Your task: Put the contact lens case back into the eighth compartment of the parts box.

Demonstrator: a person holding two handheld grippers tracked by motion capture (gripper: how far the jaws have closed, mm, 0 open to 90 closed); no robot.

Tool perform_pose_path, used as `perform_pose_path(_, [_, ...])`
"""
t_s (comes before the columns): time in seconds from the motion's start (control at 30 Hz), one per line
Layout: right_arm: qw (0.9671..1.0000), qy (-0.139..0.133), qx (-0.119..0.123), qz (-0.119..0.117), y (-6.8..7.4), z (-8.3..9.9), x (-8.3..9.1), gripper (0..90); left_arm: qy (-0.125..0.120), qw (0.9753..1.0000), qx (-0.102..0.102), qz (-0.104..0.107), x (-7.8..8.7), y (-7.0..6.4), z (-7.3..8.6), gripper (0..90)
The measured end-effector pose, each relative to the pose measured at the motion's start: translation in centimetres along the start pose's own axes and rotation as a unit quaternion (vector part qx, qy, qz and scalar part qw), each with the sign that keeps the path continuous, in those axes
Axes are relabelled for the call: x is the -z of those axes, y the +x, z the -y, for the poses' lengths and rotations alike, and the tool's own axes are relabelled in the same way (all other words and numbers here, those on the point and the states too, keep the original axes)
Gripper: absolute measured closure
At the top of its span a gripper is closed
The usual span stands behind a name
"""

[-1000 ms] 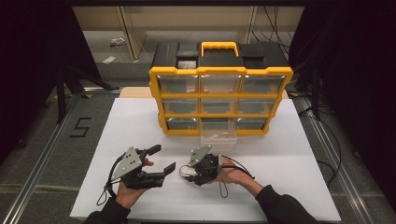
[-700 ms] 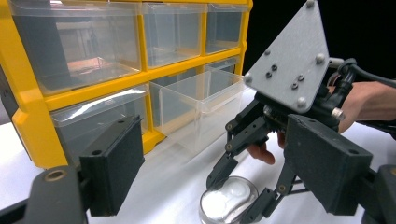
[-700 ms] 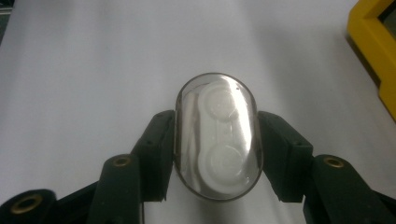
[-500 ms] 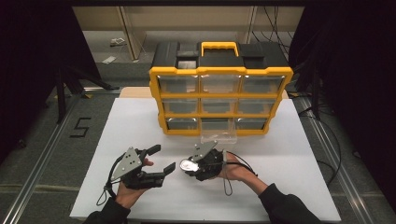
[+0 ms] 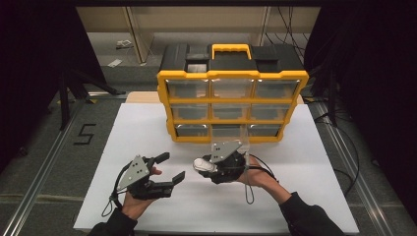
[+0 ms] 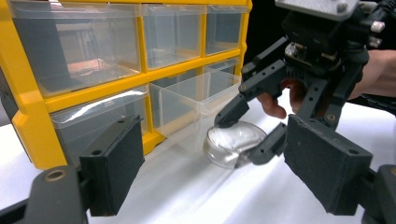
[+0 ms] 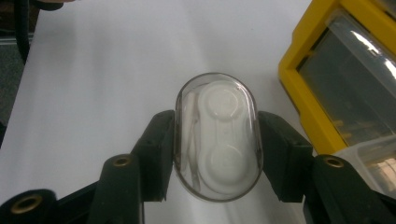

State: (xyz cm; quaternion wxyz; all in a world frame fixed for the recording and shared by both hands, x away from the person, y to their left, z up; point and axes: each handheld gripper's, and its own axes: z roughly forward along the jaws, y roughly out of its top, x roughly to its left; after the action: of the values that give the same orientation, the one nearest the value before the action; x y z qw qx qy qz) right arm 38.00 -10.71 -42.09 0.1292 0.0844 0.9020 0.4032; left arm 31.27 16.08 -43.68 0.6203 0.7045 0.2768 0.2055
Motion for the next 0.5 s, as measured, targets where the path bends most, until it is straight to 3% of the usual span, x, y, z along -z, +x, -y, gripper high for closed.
perform_pose_path(0.5, [0.9994,-0.023,-0.002,0.026,-0.9,-0.6,1.9,49.5,0.0,1.0,0.001,0.0,0.0,0.0,0.0,19.7])
